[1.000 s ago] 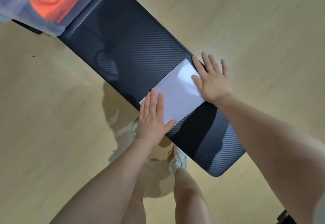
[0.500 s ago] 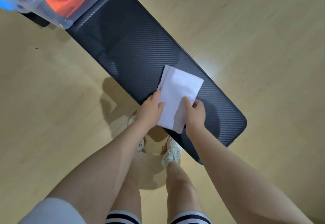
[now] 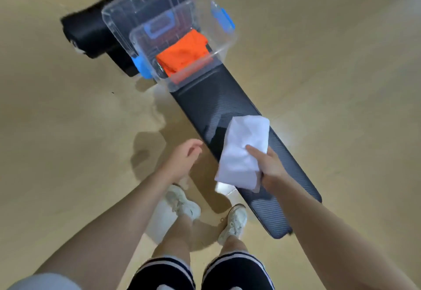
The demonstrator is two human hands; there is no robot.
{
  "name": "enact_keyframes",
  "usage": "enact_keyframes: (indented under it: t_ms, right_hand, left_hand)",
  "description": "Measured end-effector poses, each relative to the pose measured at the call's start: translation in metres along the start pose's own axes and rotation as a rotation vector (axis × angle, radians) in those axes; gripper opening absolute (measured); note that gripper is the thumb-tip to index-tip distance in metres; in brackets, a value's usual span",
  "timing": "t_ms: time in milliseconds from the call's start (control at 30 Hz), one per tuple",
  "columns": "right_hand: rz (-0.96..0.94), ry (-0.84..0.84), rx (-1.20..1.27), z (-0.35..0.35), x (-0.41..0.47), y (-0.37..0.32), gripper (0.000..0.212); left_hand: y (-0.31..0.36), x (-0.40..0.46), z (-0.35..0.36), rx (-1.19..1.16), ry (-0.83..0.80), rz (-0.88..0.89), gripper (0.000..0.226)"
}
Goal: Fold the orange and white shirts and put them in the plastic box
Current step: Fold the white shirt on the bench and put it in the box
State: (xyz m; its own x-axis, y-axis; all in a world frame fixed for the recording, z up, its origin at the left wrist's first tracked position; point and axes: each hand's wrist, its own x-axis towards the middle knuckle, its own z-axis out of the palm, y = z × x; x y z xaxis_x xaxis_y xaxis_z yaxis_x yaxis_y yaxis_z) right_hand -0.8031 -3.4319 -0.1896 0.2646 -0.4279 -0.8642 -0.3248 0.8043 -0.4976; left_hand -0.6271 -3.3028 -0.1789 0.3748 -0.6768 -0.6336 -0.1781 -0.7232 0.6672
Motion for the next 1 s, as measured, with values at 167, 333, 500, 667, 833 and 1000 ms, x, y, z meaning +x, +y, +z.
enact_keyframes:
  t_ms: [167,333,500,667,833,1000]
  right_hand:
    - [-0.070,-0.159,0.143,0.086,-0.028,-0.070,0.049]
    - [-0.086,-0.255,0.262,0.161,-0.030,-0.129,0.049]
    - [-0.089,-0.219,0.331,0.208,0.011,-0.179,0.038]
    - [-0.035,-0.078,0.474,0.236,0.071,-0.213,0.034]
    - [-0.026,0.232,0.538,0.253,0.129,-0.221,0.042]
    - [0.001,0.320,0.556,0.271,0.171,-0.211,0.035]
  left_hand:
    - [0.028,-0.021,-0.135,0.096,0.121,0.081,0.027]
    - [0.059,-0.006,-0.224,0.094,0.221,0.138,0.028]
    - [0.079,0.049,-0.284,0.246,0.176,0.194,0.027]
    - [0.100,0.126,-0.323,0.321,0.123,0.243,0.028]
    - [0.101,0.201,-0.323,0.561,-0.091,0.236,0.033]
    - [0.088,0.260,-0.305,0.786,-0.292,0.246,0.049]
